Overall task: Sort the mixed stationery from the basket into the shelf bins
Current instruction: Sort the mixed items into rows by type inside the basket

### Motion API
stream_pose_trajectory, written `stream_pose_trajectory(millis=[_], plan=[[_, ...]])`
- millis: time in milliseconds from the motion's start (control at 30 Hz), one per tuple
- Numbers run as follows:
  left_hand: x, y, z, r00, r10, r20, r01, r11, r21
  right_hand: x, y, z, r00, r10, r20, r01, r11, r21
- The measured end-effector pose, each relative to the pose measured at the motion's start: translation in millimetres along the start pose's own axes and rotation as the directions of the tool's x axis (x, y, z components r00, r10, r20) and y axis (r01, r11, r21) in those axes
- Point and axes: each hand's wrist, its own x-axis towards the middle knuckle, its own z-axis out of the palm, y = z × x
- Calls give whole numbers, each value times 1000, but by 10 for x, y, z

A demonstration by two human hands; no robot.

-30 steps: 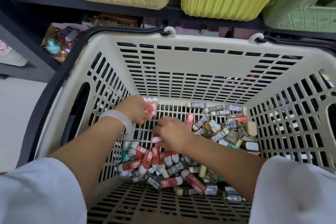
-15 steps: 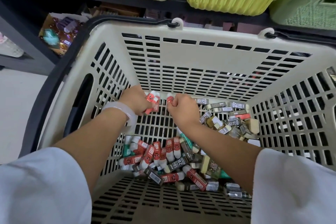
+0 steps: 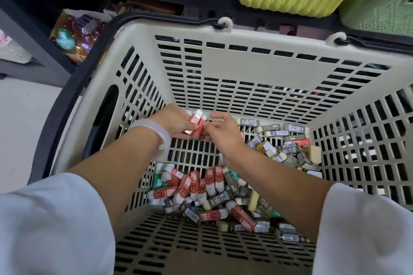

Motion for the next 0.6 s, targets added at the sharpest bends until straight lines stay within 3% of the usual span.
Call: stream_pose_trajectory(millis=[167, 300, 433, 600], plan=[[0, 12, 23, 999, 29, 13, -29, 999, -32, 25, -14, -72, 1000, 13, 8, -13, 999, 41], [48, -32, -11, 999, -17, 36, 11, 986, 167, 140, 25, -138, 980, -30, -197, 8, 994, -112], [71, -104, 12, 988, -8, 153, -56, 911, 408, 221, 74, -63, 958, -86, -274, 6, 960, -279], [51, -97, 44, 972, -30, 232, -65, 918, 391, 223, 62, -98, 965, -89, -246, -1, 938, -346]])
